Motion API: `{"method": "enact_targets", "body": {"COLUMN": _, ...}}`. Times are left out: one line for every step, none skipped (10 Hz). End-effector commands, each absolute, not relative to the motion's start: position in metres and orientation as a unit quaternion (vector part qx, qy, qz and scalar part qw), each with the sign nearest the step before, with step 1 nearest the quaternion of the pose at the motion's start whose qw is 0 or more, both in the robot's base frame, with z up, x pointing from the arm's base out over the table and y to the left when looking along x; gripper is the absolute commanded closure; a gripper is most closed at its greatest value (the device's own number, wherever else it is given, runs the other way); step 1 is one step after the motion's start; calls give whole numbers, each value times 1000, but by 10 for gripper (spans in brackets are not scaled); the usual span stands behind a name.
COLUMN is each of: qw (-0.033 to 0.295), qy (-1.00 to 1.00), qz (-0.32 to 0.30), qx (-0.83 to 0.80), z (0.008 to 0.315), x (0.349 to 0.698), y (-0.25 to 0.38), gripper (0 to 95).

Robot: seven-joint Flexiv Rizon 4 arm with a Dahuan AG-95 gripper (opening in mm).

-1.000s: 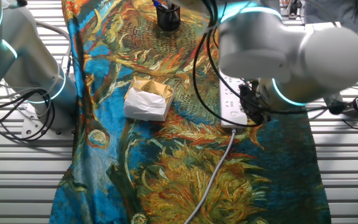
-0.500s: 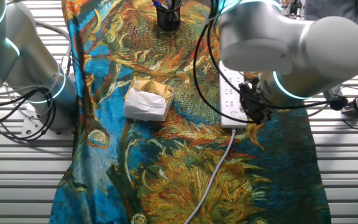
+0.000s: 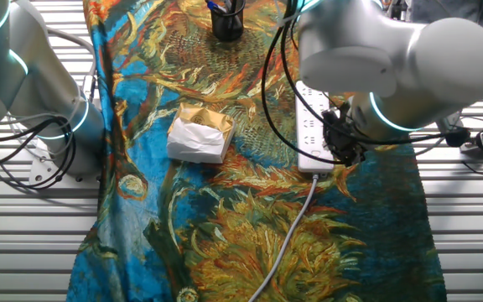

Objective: Turn off the power strip by pressing the button

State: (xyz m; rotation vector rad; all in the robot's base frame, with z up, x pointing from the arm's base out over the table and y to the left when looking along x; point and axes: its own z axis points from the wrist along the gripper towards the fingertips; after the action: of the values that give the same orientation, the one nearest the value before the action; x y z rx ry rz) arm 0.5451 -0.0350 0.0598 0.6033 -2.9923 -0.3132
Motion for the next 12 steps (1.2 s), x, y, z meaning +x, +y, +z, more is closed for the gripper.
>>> {"method": "enact_targets", "body": {"qw": 40, "qy": -974, "qz": -105, "qx": 197, "z": 58, "x": 544, "y": -34, "gripper": 950}}
{"method": "enact_targets", "body": {"qw": 41, "qy": -974, "qz": -105, "qx": 197, "z": 58, "x": 544, "y": -34, "gripper": 950}}
{"method": "enact_targets", "body": {"qw": 42, "qy": -974, "qz": -105, "qx": 198, "z": 56, "x": 540, "y": -34, "gripper": 950}}
{"method": "enact_targets", "body": {"qw": 41, "qy": -973, "qz": -108, "qx": 198, "z": 54, "x": 536, "y": -33, "gripper": 950}}
{"method": "enact_targets", "body": {"qw": 39, "qy": -974, "qz": -112, "qx": 195, "z": 51, "x": 532, "y": -33, "gripper": 950}}
{"method": "enact_targets", "body": {"qw": 40, "qy": -974, "qz": -111, "qx": 194, "z": 50, "x": 529, "y": -32, "gripper": 950}}
{"method": "enact_targets", "body": {"qw": 40, "qy": -974, "qz": -111, "qx": 194, "z": 49, "x": 528, "y": -32, "gripper": 950}}
{"method": "enact_targets", "body": {"qw": 40, "qy": -974, "qz": -111, "qx": 193, "z": 49, "x": 528, "y": -32, "gripper": 950}}
{"method": "enact_targets", "body": {"qw": 40, "qy": -974, "qz": -112, "qx": 193, "z": 47, "x": 527, "y": -33, "gripper": 950}}
{"method": "enact_targets", "body": {"qw": 39, "qy": -974, "qz": -112, "qx": 193, "z": 45, "x": 527, "y": -34, "gripper": 950}}
{"method": "enact_targets", "body": {"qw": 39, "qy": -974, "qz": -115, "qx": 193, "z": 42, "x": 528, "y": -35, "gripper": 950}}
{"method": "enact_targets", "body": {"qw": 37, "qy": -975, "qz": -118, "qx": 184, "z": 36, "x": 530, "y": -38, "gripper": 950}}
